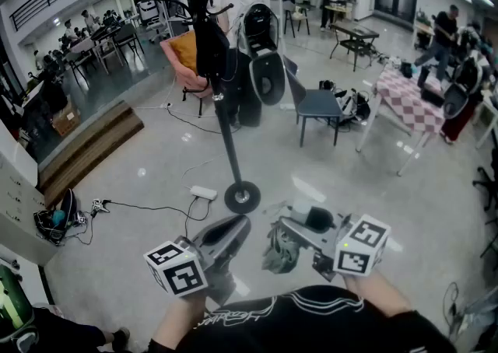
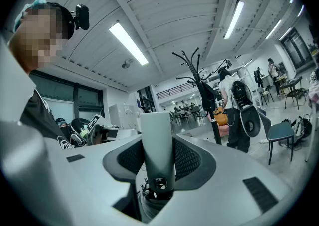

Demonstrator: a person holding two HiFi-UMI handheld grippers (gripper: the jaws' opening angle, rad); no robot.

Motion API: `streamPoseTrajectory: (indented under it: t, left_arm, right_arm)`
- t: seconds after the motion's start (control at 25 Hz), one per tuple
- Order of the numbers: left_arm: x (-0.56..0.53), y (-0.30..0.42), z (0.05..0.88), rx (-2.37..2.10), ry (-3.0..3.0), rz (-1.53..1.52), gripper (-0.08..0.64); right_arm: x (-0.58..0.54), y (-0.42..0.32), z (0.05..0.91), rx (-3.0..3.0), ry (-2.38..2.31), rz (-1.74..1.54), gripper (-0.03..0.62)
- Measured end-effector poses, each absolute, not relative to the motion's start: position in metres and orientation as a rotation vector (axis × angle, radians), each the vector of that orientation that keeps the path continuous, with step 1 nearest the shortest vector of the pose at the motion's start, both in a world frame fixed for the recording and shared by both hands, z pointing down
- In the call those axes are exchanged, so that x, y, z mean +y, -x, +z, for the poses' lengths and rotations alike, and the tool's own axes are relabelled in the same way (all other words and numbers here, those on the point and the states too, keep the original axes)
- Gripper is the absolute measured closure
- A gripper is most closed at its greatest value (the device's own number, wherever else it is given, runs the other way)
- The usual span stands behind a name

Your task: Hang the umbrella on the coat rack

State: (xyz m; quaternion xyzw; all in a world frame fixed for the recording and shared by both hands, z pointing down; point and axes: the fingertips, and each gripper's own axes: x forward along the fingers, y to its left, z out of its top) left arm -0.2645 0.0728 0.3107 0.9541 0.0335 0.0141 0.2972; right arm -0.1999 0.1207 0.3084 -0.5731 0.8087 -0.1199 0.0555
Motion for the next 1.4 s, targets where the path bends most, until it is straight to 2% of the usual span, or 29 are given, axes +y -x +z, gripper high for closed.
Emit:
streamPoseTrajectory:
  t: [0.68, 1.4]
  left_arm:
    - [0.057, 0.218, 0.311, 0.049, -2.523, 0.032, 0.528]
    - [0.073, 0.101, 0.319, 0.006, -2.535, 0.049, 0.528]
  right_arm:
    - [0.102, 0.149, 0.312, 2.461, 1.678, -0.377, 0.433]
    - [0.114, 0.033, 0.328, 2.483, 1.628, -0.409, 0.433]
